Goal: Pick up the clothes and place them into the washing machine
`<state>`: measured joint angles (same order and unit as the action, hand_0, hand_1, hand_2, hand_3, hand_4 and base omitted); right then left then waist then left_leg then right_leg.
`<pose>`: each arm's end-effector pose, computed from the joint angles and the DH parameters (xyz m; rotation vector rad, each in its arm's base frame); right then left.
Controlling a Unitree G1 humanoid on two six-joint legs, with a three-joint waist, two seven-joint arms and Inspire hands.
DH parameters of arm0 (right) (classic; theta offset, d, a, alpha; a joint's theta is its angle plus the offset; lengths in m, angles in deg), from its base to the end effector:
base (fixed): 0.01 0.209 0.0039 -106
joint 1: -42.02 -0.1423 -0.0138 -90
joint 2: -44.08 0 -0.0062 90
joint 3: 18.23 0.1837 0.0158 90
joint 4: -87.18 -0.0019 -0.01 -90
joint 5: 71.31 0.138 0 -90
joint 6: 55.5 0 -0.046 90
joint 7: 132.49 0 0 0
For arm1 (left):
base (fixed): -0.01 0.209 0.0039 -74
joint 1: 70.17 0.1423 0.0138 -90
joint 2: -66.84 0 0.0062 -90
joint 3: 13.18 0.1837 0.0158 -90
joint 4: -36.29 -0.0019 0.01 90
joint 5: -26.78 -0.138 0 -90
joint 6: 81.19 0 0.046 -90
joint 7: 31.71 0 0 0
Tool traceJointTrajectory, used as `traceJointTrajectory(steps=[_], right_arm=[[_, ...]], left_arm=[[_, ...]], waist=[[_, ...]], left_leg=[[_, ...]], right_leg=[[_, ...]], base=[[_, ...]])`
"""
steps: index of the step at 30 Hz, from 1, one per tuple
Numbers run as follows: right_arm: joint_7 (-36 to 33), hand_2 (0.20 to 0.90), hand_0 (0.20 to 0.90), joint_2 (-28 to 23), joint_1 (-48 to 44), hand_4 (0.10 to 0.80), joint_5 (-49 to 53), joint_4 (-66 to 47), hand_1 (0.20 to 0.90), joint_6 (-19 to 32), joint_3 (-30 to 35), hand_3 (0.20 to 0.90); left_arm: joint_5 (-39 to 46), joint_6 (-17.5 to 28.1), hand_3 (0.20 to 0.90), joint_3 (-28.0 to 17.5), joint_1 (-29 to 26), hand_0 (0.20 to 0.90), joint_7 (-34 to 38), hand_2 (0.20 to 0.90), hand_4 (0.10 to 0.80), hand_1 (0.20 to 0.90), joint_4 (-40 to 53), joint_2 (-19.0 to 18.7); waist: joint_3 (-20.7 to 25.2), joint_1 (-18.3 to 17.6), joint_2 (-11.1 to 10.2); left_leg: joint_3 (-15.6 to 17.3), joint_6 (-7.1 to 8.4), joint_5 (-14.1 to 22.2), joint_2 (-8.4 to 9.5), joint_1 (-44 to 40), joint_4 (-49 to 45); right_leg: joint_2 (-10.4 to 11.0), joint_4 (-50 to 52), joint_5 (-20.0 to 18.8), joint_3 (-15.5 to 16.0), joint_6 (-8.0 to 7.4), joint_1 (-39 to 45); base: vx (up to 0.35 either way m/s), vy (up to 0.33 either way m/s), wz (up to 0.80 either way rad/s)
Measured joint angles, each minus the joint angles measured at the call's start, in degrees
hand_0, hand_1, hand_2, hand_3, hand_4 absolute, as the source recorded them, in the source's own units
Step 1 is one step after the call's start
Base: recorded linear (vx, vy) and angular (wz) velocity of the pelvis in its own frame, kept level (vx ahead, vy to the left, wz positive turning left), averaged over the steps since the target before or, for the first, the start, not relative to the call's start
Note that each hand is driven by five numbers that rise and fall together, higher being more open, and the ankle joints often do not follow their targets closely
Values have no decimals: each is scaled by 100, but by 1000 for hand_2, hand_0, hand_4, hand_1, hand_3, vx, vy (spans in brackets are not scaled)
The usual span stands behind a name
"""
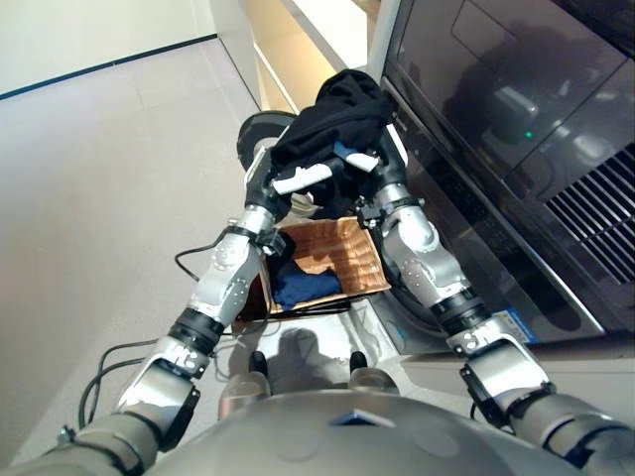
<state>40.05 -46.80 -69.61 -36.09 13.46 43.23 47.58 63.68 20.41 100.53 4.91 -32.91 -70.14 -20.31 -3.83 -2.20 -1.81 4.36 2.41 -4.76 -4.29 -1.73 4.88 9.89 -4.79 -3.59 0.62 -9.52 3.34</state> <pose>0.2615 -0.1235 0.0664 0.2115 -0.0456 0.2499 0.2394 0.1178 0.0407 -0.3298 -0.0041 -0.3515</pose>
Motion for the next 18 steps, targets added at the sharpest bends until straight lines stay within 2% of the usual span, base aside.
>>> traceJointTrajectory(steps=[1, 2, 3, 4, 5, 18], right_arm=[[0, 200, 200, 1, -1, 300, 9, 0, 200, 0, -3, 200], [0, 200, 200, 0, -1, 300, 10, 0, 200, 0, -4, 200], [1, 200, 200, 2, -1, 300, 12, 0, 200, 0, -4, 200], [1, 200, 200, 3, -2, 300, 18, 0, 200, 0, -4, 200], [1, 200, 200, 7, -3, 300, 30, -3, 200, 2, -4, 200], [49, 200, 200, -38, -3, 300, 124, -384, 200, 4, -121, 200]], left_arm=[[0, 0, 820, 1, 0, 820, -1, 820, 743, 820, 0, 1], [1, 0, 678, 1, 0, 678, -1, 678, 641, 678, 0, 0], [2, 0, 373, 0, 0, 373, 0, 373, 424, 373, -1, -1], [2, 0, 233, -2, 0, 233, 0, 233, 324, 233, -1, -3], [3, 0, 200, -11, 0, 200, 9, 200, 300, 200, -1, -8], [11, 9, 200, -223, 0, 200, 118, 200, 300, 200, -52, -19]], waist=[[0, 0, -1], [0, 0, -1], [0, -1, -1], [0, -1, -1], [0, -1, -1], [-2, 0, -17]], left_leg=[[0, 0, 0, -1, 0, 0], [0, 0, 0, -1, 0, 0], [0, 0, 0, -1, 0, 0], [0, 0, 0, -1, 0, 0], [0, 0, 0, -1, 0, 0], [1, 0, 0, 4, -6, -24]], right_leg=[[0, 0, 0, 0, 0, 0], [0, 0, 0, 0, 0, 0], [0, 0, 0, 0, 0, 0], [0, 0, 0, 0, 0, 0], [0, 0, 0, 0, 0, 0], [-2, 0, -1, 0, 0, 6]], base=[[0, 0, 0], [0, 0, 0], [0, 0, 0], [0, 0, 0], [0, 0, 0], [0, 0, 0]])
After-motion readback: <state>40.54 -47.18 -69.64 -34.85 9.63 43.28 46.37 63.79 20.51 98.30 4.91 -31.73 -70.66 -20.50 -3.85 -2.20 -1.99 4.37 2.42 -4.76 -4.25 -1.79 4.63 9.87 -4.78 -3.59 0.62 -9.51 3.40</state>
